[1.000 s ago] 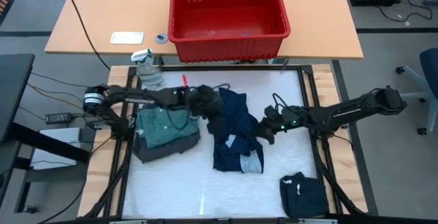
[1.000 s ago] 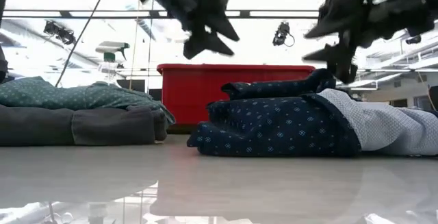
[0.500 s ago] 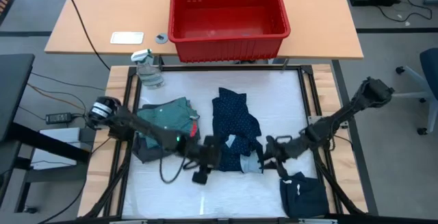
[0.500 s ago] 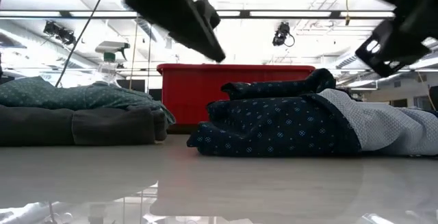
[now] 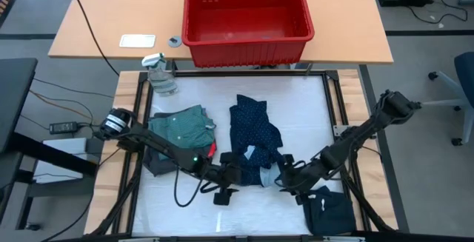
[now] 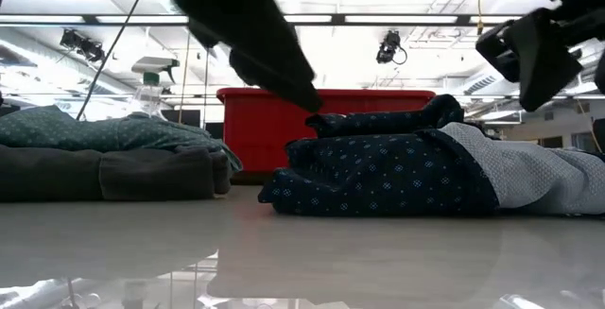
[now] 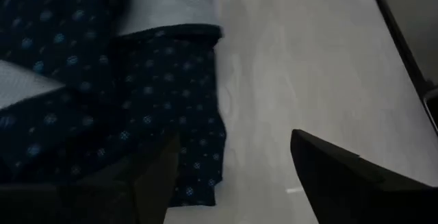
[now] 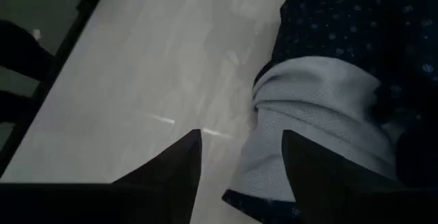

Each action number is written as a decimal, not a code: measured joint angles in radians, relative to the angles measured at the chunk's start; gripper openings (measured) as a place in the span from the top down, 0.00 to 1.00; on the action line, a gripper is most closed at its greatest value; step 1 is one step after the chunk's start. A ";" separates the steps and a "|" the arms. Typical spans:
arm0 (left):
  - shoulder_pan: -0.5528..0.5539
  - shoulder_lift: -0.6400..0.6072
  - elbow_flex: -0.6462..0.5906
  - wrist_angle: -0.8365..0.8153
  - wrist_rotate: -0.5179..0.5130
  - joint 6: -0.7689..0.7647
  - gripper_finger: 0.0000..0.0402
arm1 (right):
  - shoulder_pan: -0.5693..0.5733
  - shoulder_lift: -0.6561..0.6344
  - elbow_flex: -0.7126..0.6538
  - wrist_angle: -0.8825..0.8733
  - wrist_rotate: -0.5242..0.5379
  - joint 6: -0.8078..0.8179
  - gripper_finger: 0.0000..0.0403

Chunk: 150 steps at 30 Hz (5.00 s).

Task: Fold Laundry from Bin
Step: Fold the blue polo shirt on the table, then stack the dark blue short on top of the blue shirt on the table

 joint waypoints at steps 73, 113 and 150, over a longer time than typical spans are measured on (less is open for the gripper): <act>0.359 0.142 0.265 -0.276 0.470 0.015 0.97 | -0.287 -0.239 -0.164 -0.014 -0.409 0.639 0.98; 0.285 0.103 0.386 -0.304 0.658 -0.080 0.60 | -0.256 0.031 -0.077 0.174 0.027 0.967 0.81; 0.220 0.104 0.126 0.083 0.483 -0.460 0.60 | 0.353 -0.120 0.054 -0.542 -0.217 1.001 0.31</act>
